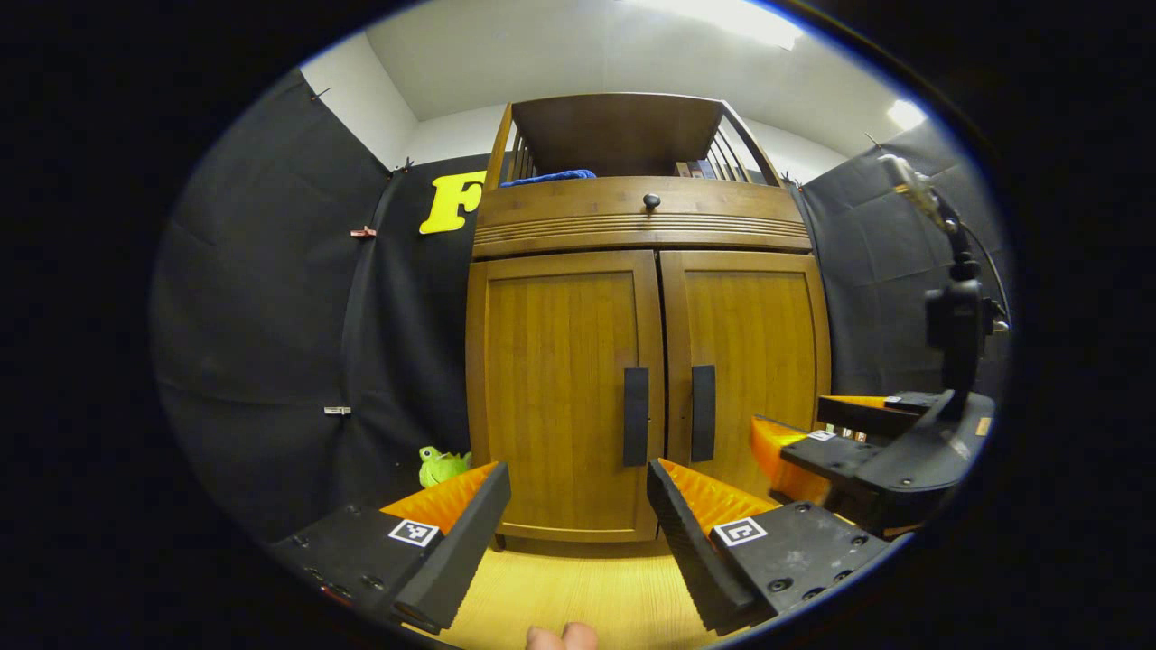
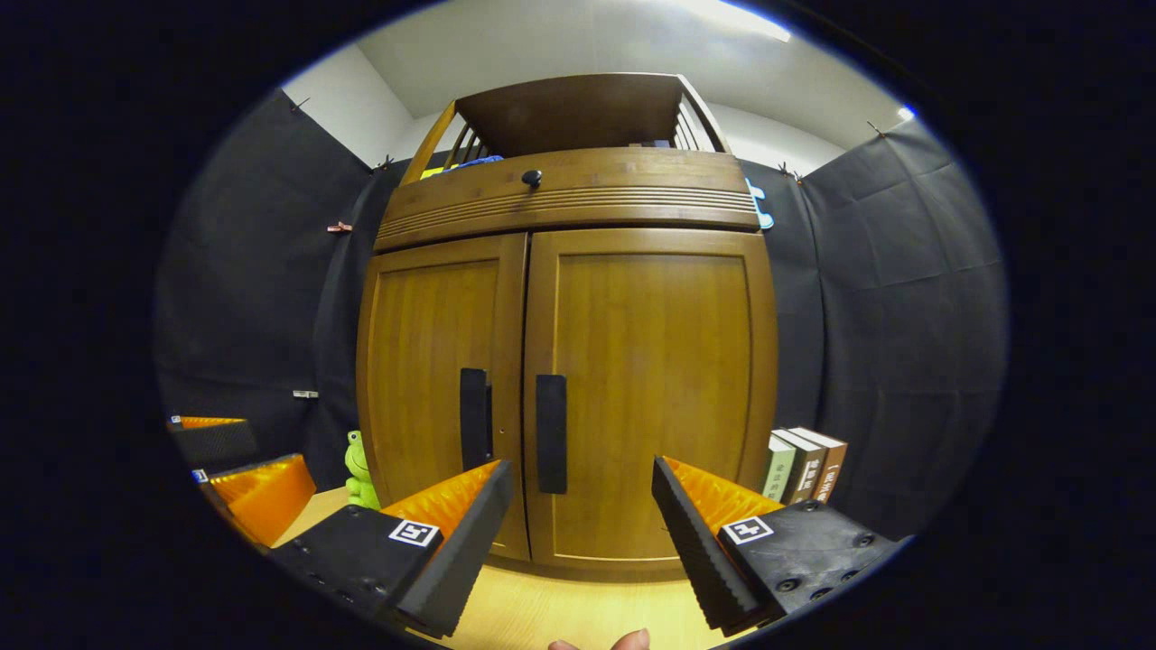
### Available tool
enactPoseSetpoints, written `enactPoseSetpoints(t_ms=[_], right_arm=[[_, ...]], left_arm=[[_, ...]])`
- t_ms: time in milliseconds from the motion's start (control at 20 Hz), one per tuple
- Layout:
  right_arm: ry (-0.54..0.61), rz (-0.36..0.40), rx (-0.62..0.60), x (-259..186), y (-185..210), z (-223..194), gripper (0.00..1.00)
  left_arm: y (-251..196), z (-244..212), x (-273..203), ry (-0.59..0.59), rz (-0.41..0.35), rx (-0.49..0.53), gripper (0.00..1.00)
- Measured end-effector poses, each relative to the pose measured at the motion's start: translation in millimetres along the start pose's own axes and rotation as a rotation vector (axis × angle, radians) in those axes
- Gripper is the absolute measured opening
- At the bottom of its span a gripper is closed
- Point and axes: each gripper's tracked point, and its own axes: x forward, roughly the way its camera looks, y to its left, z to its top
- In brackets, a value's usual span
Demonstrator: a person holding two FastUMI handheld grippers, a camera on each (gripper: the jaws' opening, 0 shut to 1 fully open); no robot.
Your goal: Open the right door of the double-door shoe cabinet with the right hand, and open the left door with the left hand.
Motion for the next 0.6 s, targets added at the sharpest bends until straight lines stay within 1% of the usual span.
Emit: enactPoseSetpoints(t_ms=[100, 150, 300, 350, 400, 550, 600], right_arm=[[-0.008, 0.025, -0.01, 16.7, 12.6, -3.3, 0.96], [-0.012, 0.03, -0.019, 27.5, 17.0, -6.8, 0.98], [-0.022, 0.035, -0.021, 61.2, 26.5, -12.6, 0.98], [-0.023, 0.034, -0.01, 71.7, 25.9, -13.3, 0.98], [-0.019, 0.028, 0.001, 81.2, 24.1, -16.7, 0.99], [0.004, -0.004, 0.023, 111.4, 14.2, -29.1, 0.93], [0.012, -0.016, 0.028, 118.3, 10.0, -33.0, 0.92]], left_arm=[[4.0, -10.9, -5.9, 0.011, 0.01, 0.015, 0.95], [3.3, -14.5, -3.1, 0.02, 0.009, 0.014, 0.95], [2.7, -27.3, -7.8, 0.043, -0.01, -0.011, 0.94], [2.9, -35.3, -15.0, 0.049, -0.009, -0.02, 0.95], [3.3, -40.0, -19.2, 0.057, -0.01, -0.028, 0.95], [5.0, -44.0, -18.3, 0.067, -0.012, -0.035, 0.95], [7.5, -43.1, -18.1, 0.066, -0.008, -0.034, 0.94]])
